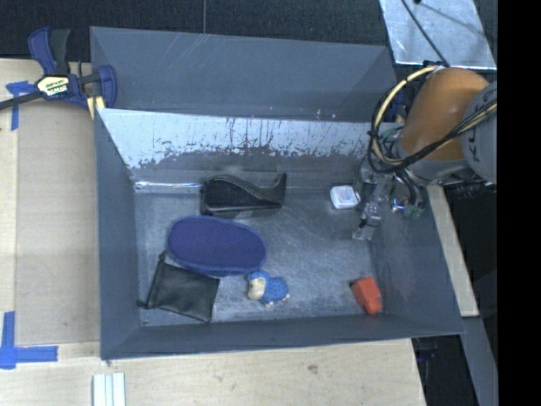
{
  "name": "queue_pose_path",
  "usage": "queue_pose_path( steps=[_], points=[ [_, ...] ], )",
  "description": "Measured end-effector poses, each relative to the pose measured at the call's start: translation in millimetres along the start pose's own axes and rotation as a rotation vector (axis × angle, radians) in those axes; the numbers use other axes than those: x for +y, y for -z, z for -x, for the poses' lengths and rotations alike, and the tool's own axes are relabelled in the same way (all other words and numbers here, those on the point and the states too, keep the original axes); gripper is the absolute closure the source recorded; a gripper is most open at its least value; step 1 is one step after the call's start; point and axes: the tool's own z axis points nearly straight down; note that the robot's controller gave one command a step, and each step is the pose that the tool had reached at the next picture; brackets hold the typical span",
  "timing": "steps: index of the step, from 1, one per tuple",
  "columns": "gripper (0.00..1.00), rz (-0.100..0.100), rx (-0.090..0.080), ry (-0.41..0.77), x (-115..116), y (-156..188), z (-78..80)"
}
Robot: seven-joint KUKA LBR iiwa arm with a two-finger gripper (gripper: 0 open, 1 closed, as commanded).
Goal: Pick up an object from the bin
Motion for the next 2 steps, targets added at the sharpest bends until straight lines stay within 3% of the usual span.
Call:
queue_pose_path(
  steps=[1,2],
  points=[
    [0.0,-0.002,-0.005,-0.007,13.5,3.8,-3.3],
    [0.0,-0.002,-0.012,0.22,37.6,1.0,-17.3]
  ],
)
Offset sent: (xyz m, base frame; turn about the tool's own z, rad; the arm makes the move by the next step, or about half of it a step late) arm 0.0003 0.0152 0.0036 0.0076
